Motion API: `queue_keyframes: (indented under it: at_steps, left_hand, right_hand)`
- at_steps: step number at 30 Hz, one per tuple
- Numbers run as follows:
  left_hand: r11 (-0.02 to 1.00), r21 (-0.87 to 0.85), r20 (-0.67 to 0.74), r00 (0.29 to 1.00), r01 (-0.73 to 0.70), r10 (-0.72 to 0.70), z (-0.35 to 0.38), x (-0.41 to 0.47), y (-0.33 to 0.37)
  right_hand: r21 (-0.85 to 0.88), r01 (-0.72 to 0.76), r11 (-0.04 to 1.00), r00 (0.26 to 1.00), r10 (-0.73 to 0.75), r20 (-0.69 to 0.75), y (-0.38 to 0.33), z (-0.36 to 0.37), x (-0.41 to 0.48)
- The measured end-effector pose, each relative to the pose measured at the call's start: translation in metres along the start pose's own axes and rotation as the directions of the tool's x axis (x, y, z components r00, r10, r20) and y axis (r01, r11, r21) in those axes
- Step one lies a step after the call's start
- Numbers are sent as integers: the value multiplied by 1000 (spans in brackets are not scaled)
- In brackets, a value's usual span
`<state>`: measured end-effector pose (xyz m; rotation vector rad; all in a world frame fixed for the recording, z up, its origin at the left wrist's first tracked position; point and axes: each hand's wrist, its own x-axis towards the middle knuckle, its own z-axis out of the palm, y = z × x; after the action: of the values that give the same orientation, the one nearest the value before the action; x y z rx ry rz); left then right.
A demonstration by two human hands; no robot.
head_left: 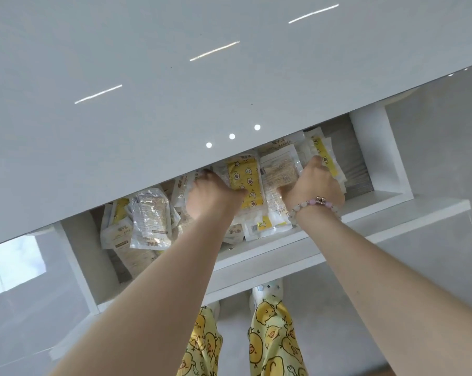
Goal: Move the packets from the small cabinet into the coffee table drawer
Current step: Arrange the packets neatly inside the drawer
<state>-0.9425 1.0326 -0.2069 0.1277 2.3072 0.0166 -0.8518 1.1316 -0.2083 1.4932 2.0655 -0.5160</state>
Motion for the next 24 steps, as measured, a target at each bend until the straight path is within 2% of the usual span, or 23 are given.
queue_keyframes:
  at_steps: [6,15,18,21,23,24]
  left_hand:
    - [1000,10,-84,996,3,-2,8,-9,1]
    - [996,-92,-30,1000,5,-8,-12,-39,-9]
    - [994,-113,-12,1000,-1,0,-20,-65,-13]
    - [985,-173,63,998,1,10,-23,-94,-15]
    - [939,-340,130,992,55,-11,-26,-111,-19]
    - [878,-462,166,985,125,-53,-27,-116,-22]
  right_hand:
    - [12,1,1000,998,-1,-67,2,-6,-4]
    - [-27,65,998,997,-66,-50,2,-34,-33]
    - [-17,90,996,996,-90,18,3,-44,-52]
    - [78,33,996,983,-47,176,3,-50,-74]
    - [188,-56,981,962,2,273,1,-48,-89]
    - [240,-129,962,948,49,314,-1,-47,-96]
